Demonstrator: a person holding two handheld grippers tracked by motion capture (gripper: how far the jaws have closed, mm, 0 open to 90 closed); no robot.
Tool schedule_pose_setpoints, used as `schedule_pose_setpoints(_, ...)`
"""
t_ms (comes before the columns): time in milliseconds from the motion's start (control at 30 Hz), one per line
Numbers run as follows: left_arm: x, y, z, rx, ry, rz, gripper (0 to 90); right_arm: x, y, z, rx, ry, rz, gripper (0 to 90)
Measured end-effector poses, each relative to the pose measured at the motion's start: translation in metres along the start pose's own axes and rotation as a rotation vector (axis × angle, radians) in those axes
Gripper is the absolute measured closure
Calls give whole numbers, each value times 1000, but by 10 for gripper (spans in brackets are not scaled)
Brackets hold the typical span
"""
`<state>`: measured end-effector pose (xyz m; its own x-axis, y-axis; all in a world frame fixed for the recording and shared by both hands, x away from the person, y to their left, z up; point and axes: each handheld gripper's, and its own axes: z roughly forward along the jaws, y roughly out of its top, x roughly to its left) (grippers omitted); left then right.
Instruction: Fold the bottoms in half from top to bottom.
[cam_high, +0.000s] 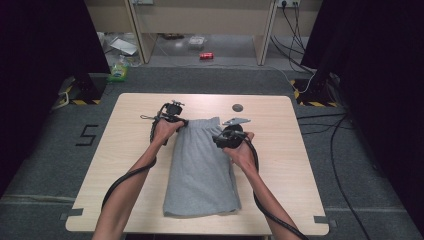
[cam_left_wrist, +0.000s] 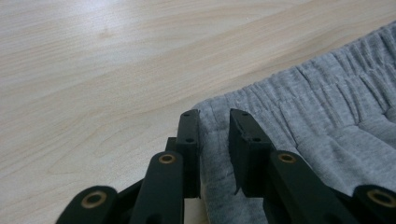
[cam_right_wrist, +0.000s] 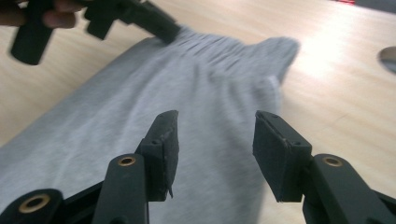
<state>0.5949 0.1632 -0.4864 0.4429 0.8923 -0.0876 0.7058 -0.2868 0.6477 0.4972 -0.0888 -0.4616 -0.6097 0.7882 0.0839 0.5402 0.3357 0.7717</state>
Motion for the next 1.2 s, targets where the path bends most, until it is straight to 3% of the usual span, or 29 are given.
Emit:
schedule_pose_setpoints(233, 0, -1, 0, -4, 2, -3, 737, -14, 13, 9, 3, -18, 18, 509)
schedule_pose_setpoints(500, 0, 0, -1, -2, 4, -1, 736, -27, 24, 40, 25, -35, 64, 514)
schedule_pose_setpoints(667, -2, 0, -1, 1, 14, 1, 735, -32, 31, 52, 55, -49, 62, 522)
schedule_pose_setpoints(1033, 1, -2, -1, -12, -4, -17, 733, -54, 21, 75, 80, -43, 157, 564)
schedule_pose_setpoints(1200, 0, -2, -1, -11, 1, -15, 733, -54, 21, 78, 85, -35, 174, 567)
